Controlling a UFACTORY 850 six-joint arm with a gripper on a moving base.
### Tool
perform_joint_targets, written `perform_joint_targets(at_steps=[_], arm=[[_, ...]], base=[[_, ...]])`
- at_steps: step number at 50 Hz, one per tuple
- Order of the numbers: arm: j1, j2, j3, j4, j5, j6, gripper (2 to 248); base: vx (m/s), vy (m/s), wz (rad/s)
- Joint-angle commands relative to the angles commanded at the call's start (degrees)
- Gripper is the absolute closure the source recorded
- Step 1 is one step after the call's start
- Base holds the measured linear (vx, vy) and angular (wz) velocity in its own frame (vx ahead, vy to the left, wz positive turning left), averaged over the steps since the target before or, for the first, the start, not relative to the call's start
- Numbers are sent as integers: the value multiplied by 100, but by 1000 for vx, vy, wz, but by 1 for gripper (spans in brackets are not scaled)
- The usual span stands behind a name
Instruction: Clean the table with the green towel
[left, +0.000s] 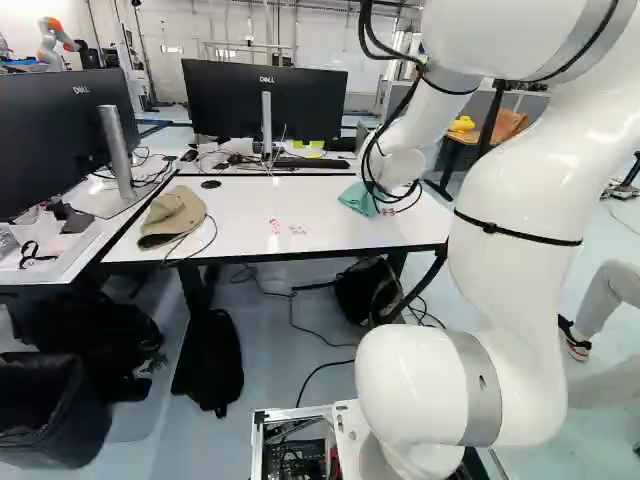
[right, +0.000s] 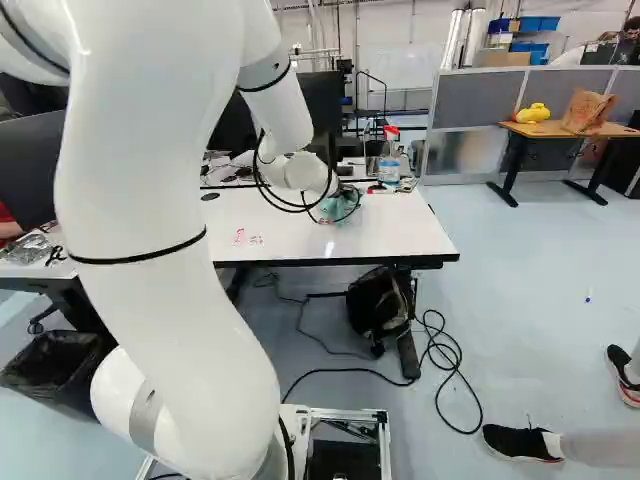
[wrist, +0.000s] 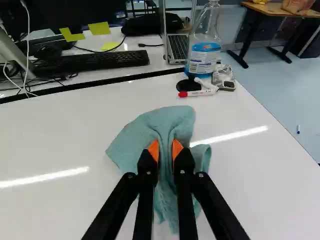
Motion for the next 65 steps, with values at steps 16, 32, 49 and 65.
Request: perform_joint_targets(at_steps=[16,32,49,65], arm=[[133,-323,-381,0,0,0,200],[158,-531,-631,0,0,0,200],[165,-593,-707,0,-4,0,200],[165,-593,-707,0,-228,0,200]], base=[[0,0,0],[0,0,0],[0,0,0],[0,0,0]])
